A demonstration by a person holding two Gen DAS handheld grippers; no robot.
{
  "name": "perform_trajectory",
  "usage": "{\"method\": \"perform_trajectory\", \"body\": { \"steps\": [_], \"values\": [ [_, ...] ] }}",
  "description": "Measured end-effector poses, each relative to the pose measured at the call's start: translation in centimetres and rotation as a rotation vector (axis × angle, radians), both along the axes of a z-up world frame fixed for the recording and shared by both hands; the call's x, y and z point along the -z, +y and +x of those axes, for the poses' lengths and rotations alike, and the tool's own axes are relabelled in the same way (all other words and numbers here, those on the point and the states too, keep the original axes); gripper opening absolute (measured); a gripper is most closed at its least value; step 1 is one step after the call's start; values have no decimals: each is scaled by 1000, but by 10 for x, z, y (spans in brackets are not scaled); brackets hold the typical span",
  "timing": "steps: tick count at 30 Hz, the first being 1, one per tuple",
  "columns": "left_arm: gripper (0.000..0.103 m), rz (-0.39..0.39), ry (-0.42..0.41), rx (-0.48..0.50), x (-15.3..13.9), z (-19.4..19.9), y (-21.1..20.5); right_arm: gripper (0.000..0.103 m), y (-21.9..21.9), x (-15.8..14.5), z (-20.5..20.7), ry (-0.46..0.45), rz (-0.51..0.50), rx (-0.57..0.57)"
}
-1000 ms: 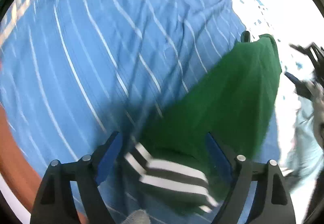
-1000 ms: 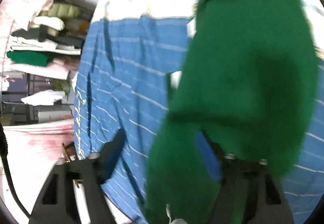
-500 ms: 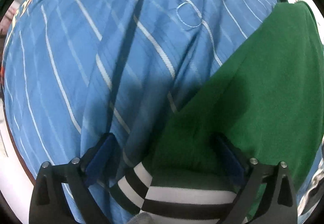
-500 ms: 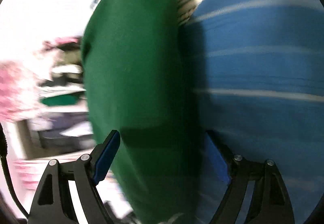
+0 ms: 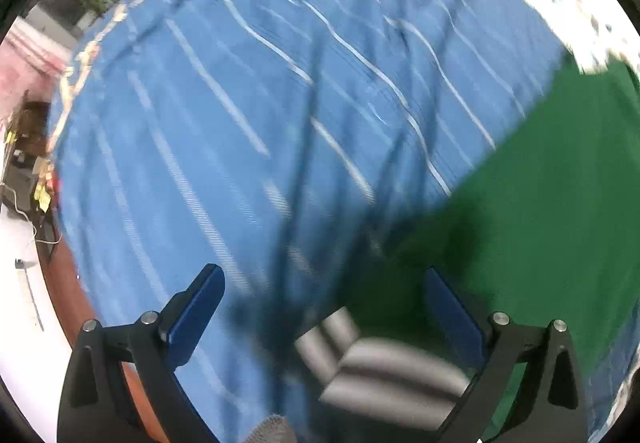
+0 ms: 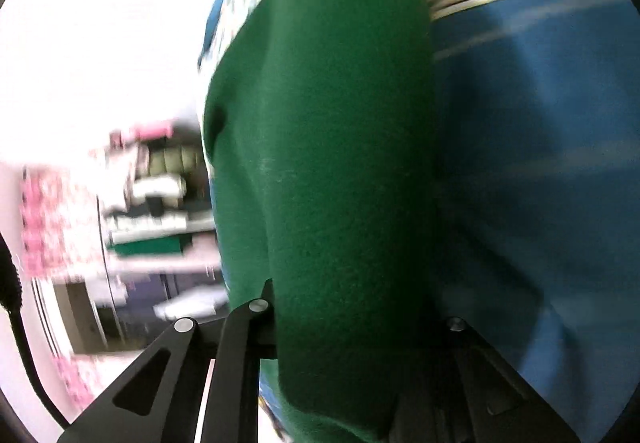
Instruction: Fold large clothes
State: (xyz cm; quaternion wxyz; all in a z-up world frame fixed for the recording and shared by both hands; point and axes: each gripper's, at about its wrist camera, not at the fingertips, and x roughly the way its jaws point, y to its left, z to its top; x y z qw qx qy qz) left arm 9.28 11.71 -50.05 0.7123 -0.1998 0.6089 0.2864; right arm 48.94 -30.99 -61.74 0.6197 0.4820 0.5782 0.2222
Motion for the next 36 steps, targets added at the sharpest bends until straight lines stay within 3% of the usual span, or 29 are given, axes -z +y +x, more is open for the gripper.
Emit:
{"method": "perform_trajectory", "body": {
  "steps": [4,8,10,11,13,14,16,18,20,22,25,27,29,31,33,35,36],
  "values": [
    [103,40,-10,-20,-31,-32,22,18,-78,-28,-93,105,-16,284],
    [103,40,-4,-54,-54,-68,16,18,-139,-54,-241,260,-112,560],
    [103,36,-8,-32,-58,-71,1,21,-154,-57,-295,330,-171,608],
    [103,32,-12,-4,-61,-67,-19,23,-162,-53,-326,373,-226,586],
    [103,25,-4,66,-54,-59,-46,38,-171,-42,-354,438,-278,539],
    [103,-1,-15,97,-47,-52,-63,40,-178,-29,-366,469,-255,501],
    [103,32,-4,147,-36,-43,-88,50,-190,-17,-371,487,-209,441],
    [103,138,48,162,-13,-22,-96,54,-195,-18,-365,493,-224,360],
    [103,182,106,105,10,-14,-75,54,-198,-26,-364,484,-268,293],
    [103,164,138,15,23,-17,-38,54,-202,-38,-366,472,-321,255],
    [103,181,109,-52,1,-33,-7,60,-208,-63,-380,411,-474,221],
    [103,145,67,-64,-20,-47,-1,66,-207,-80,-375,353,-543,202],
    [103,30,-20,-44,-42,-59,-11,66,-206,-105,-355,288,-585,121],
    [103,-62,-72,7,-51,-58,-34,66,-200,-120,-334,242,-570,57],
    [103,-80,-59,98,-45,-41,-65,65,-190,-137,-323,192,-546,7],
    [103,22,14,200,-21,-15,-89,44,-187,-154,-308,128,-548,-26],
    [103,71,67,236,0,-1,-93,24,-180,-154,-302,113,-559,-53]
  ]
}}
